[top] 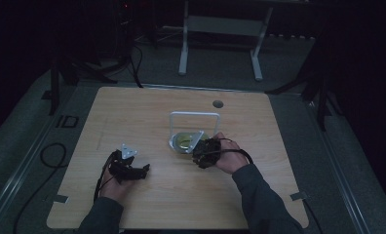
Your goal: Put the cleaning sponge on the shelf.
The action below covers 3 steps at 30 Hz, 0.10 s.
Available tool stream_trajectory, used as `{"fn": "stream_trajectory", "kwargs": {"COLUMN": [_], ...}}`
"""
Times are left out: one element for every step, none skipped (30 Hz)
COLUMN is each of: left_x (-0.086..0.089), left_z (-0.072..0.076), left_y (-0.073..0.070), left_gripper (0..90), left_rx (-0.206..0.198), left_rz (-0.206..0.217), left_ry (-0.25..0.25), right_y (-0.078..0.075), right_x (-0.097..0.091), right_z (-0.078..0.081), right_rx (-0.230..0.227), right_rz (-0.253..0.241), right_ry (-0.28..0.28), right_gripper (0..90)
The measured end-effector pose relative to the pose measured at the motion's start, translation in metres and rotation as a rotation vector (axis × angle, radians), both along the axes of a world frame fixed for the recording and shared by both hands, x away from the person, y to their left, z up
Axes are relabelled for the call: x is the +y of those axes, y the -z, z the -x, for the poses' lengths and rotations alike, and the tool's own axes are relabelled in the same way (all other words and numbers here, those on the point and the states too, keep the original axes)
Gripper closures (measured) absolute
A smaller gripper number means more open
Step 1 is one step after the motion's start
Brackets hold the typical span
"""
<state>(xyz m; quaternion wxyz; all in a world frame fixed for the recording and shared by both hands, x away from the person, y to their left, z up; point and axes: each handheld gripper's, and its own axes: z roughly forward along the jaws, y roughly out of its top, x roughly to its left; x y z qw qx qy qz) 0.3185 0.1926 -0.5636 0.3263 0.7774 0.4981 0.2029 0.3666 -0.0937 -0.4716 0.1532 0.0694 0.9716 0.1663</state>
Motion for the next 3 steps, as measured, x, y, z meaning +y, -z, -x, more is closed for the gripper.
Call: {"fn": "stream_trajectory", "kwargs": {"left_x": [0.0000, 0.0000, 0.0000], "left_z": [0.0000, 0.0000, 0.0000], "left_y": [0.0000, 0.0000, 0.0000], "left_gripper": [11.7, 11.7, 11.7], "left_rx": [0.000, 0.000, 0.000], "left_rz": [0.000, 0.000, 0.000], "left_ry": [0.000, 0.000, 0.000], "right_y": [0.0007, 0.0012, 0.0015], "right_x": [-0.0015, -0.0034, -0.0056], "right_z": [0.0013, 0.0027, 0.0039], "right_rx": [0.005, 0.005, 0.007], "right_rz": [-0.001, -0.004, -0.008], "right_ry": [0.005, 0.010, 0.012], "right_gripper": [56.3, 56.1, 55.0]}}
